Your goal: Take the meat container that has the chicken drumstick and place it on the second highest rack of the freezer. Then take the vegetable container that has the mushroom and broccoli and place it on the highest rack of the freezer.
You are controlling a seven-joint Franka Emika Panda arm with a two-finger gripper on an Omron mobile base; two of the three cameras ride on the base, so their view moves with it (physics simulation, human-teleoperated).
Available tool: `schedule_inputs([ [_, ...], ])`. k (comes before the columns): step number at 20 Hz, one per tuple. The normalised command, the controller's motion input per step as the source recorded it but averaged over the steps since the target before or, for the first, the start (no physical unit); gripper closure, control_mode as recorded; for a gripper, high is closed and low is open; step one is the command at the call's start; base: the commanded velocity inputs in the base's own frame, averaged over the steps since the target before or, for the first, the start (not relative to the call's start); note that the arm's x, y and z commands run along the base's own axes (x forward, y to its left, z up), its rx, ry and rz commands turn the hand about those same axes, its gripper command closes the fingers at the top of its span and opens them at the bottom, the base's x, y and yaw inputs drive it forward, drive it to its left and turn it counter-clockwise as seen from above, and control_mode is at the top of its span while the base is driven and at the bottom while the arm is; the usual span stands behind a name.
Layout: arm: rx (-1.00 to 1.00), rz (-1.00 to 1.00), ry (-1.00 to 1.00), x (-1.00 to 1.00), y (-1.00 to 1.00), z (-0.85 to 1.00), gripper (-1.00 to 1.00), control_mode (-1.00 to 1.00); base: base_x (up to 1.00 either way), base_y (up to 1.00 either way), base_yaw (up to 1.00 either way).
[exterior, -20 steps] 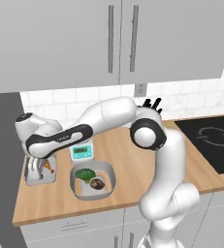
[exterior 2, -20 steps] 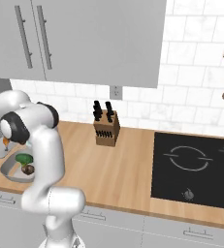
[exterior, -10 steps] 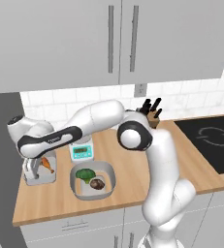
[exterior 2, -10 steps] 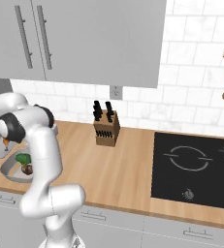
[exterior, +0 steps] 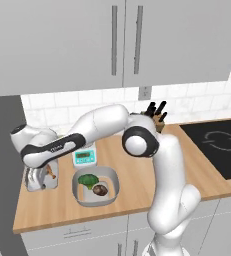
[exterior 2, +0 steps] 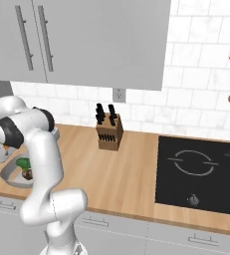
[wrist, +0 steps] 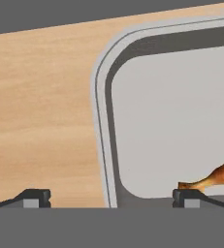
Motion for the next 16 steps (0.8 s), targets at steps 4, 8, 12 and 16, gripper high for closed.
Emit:
schedule_inputs([
  [4, 0.03, 0.00, 0.00, -0.16, -0.04, -0.25, -1.00, -1.00, 0.00, 0.00, 0.00],
  [8, 0.00, 0.00, 0.00, 0.07, 0.00, -0.09, -1.00, -1.00, 0.00, 0.00, 0.00],
  [12, 0.00, 0.00, 0.00, 0.09, 0.00, 0.00, -1.00, -1.00, 0.00, 0.00, 0.00],
  [16, 0.00, 0.00, 0.00, 0.03, 0.08, -0.01, -1.00, -1.00, 0.00, 0.00, 0.00],
])
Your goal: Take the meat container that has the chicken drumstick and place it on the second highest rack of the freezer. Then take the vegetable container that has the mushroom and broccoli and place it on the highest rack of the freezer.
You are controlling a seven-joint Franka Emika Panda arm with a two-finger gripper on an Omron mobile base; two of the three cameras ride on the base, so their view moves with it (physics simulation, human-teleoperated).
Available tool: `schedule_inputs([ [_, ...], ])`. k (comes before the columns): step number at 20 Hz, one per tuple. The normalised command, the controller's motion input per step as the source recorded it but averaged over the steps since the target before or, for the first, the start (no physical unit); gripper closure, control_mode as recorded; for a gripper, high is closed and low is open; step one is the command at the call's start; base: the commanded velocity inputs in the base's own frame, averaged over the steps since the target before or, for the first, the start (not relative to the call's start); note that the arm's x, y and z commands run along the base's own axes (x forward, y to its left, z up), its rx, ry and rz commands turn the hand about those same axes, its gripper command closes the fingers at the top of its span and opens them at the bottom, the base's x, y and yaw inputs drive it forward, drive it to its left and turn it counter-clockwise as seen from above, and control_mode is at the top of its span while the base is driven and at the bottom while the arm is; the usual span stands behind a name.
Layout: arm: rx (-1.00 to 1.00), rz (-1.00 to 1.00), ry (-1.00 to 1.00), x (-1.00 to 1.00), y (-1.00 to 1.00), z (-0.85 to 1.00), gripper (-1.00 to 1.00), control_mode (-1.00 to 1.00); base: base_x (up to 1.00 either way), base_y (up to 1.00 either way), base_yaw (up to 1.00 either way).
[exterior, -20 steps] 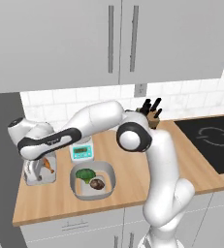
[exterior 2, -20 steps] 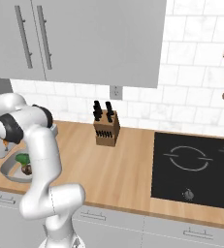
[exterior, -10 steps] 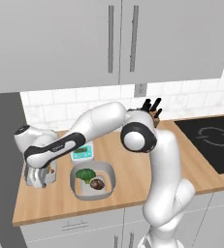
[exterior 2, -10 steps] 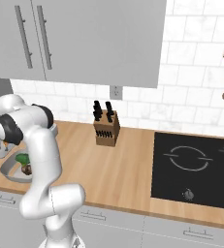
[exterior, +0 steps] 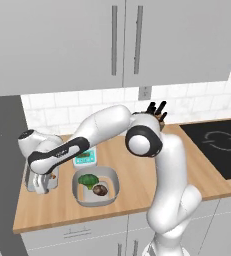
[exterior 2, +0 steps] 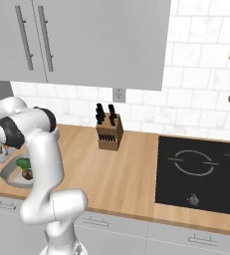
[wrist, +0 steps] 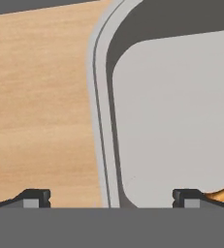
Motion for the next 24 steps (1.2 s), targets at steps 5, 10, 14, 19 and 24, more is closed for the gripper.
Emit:
schedule_inputs([
  [5, 0.00, 0.00, 0.00, 0.21, 0.12, -0.01, -1.00, -1.00, 0.00, 0.00, 0.00],
  [10, 0.00, 0.00, 0.00, 0.30, 0.17, -0.10, -1.00, -1.00, 0.00, 0.00, 0.00],
  [14, 0.00, 0.00, 0.00, 0.06, 0.19, -0.32, -1.00, -1.00, 0.00, 0.00, 0.00],
  [19, 0.00, 0.00, 0.00, 0.00, 0.14, -0.38, -1.00, -1.00, 0.00, 0.00, 0.00],
  [24, 0.00, 0.00, 0.00, 0.00, 0.04, -0.46, -1.00, -1.00, 0.00, 0.00, 0.00],
])
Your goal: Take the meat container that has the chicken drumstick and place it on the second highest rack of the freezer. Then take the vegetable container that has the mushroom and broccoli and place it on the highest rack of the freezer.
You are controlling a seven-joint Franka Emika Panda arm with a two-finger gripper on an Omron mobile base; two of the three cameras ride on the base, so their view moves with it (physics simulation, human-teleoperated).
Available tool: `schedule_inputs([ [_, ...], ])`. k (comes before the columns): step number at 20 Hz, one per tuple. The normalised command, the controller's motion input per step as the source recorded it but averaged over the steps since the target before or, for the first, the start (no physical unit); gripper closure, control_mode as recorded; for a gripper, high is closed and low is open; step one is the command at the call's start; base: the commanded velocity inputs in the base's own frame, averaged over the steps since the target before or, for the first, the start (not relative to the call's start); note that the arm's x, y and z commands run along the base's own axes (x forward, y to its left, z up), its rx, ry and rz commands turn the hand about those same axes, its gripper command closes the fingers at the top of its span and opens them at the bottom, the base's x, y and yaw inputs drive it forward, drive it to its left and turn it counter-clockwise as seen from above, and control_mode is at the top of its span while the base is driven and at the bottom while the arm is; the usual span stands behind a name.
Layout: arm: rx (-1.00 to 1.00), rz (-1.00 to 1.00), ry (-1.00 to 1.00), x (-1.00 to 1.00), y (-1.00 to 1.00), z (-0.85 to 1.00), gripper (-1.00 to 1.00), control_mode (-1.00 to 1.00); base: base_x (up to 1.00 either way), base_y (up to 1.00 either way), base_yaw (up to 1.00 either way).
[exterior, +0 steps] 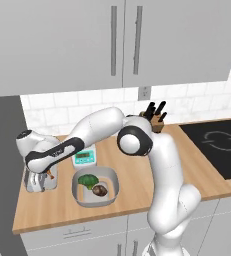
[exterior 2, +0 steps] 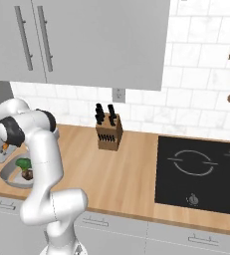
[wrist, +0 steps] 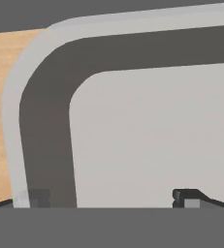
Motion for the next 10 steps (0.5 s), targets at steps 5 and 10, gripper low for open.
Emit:
schedule_inputs([
  [5, 0.00, 0.00, -0.03, -0.23, 0.00, -0.33, -1.00, -1.00, 0.00, 0.00, 0.00],
  [10, 0.00, 0.00, 0.00, -0.29, 0.00, -0.25, -1.00, -1.00, 0.00, 0.00, 0.00],
])
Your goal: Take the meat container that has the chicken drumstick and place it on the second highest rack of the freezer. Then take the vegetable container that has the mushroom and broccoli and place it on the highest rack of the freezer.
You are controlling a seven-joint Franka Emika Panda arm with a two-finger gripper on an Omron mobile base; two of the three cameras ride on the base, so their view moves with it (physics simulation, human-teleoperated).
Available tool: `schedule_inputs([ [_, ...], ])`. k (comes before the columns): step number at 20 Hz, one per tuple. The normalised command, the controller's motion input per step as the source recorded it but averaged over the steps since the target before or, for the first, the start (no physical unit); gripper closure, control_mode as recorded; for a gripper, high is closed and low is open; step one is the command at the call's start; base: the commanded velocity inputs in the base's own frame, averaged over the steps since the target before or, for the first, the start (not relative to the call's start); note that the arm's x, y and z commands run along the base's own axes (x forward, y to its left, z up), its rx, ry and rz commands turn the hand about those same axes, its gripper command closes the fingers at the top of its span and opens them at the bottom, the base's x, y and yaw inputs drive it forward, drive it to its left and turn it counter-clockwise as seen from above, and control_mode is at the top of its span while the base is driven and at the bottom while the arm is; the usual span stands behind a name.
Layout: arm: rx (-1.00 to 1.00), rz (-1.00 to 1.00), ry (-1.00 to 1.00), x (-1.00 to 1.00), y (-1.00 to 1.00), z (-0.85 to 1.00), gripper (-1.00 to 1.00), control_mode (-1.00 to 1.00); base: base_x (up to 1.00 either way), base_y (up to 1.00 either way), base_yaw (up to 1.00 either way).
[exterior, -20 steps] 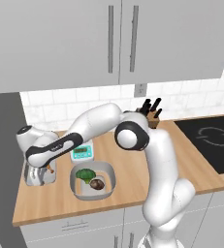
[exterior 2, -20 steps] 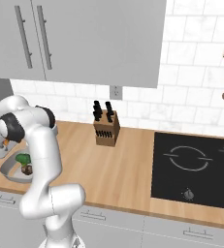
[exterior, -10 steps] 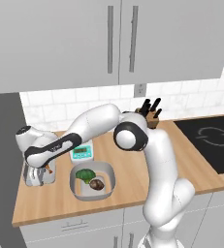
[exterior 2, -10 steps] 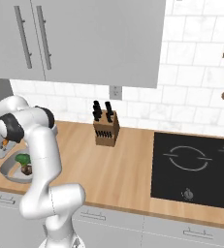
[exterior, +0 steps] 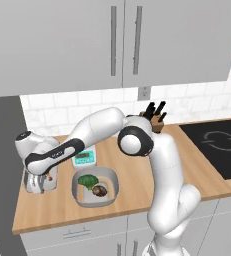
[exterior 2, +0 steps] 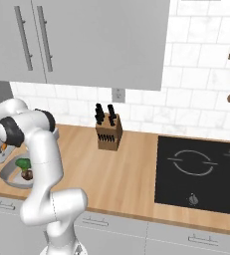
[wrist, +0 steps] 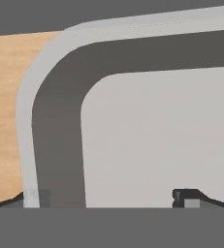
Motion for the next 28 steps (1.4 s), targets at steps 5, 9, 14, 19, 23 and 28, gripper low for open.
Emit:
schedule_inputs([
  [5, 0.00, 0.00, -0.01, -0.16, 0.00, -0.15, -1.00, -1.00, 0.00, 0.00, 0.00],
  [9, 0.00, 0.00, 0.00, 0.00, 0.00, 0.00, -1.00, -1.00, 0.00, 0.00, 0.00],
  [14, 0.00, 0.00, 0.00, 0.00, 0.00, 0.00, 1.00, -1.00, 0.00, 0.00, 0.00],
  [19, 0.00, 0.00, 0.00, 0.00, 0.00, 0.00, 1.00, -1.00, 0.00, 0.00, 0.00],
  [23, 0.00, 0.00, 0.00, 0.00, 0.00, 0.00, 1.00, -1.00, 0.00, 0.00, 0.00],
  [28, 0.00, 0.00, 0.00, -0.04, 0.00, 0.00, 1.00, -1.00, 0.00, 0.00, 0.00],
])
